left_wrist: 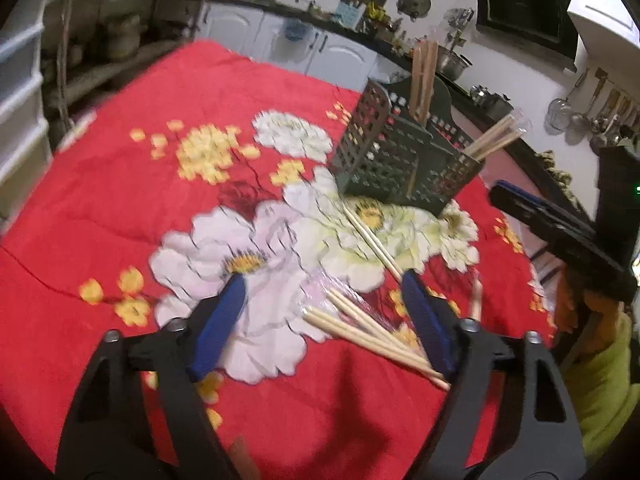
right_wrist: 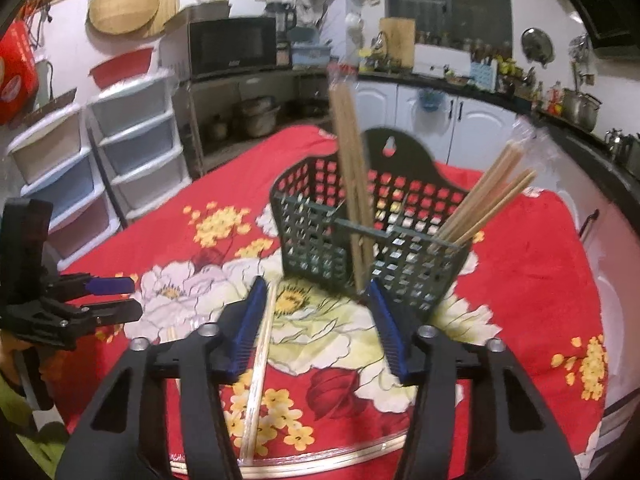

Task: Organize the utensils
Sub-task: 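Close the left gripper on a chopstick while the right gripper grasps another chopstick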

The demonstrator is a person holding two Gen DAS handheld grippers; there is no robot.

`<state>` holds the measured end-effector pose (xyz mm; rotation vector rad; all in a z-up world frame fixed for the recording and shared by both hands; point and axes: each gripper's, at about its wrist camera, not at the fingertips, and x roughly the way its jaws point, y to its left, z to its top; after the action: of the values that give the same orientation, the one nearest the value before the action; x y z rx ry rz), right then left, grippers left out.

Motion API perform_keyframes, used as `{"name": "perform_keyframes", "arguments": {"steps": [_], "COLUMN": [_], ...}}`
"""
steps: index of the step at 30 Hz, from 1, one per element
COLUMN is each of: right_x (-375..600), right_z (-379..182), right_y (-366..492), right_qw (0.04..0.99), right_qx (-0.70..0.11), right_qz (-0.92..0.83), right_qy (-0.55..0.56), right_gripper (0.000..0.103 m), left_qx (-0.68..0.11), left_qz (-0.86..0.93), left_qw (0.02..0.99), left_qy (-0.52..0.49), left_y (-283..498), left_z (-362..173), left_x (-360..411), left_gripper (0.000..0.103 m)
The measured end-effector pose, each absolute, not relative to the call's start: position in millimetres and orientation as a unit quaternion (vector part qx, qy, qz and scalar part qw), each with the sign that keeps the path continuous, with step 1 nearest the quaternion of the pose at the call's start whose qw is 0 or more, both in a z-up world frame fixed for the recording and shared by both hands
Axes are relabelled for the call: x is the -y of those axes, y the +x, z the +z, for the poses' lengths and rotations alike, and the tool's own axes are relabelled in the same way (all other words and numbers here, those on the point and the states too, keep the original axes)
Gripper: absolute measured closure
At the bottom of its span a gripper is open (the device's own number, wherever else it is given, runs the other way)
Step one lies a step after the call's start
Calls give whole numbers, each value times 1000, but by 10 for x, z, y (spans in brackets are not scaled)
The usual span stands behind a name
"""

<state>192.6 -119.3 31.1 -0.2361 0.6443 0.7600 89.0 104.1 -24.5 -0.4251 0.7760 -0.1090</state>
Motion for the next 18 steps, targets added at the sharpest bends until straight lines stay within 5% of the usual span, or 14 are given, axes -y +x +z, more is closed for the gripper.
{"name": "perform_keyframes", "arguments": {"steps": [4,18], "right_x": [1039,523], "right_z": [195,-159], "right_y": [1961,2277], "right_qw": [855,807], "right_qx": [-332,-408], "right_qz": [380,402], "right_qy": [-123,-142], "right_gripper": [68,75], "left_qx": [-397,-437], "left_qz": [-76,-102], "left_qw": [883,845], "left_qy": [-237,-289], "left_y": [880,1034], "left_z": [-365,-687], "left_x": [-1043,-1072], "left_gripper": [49,51]}}
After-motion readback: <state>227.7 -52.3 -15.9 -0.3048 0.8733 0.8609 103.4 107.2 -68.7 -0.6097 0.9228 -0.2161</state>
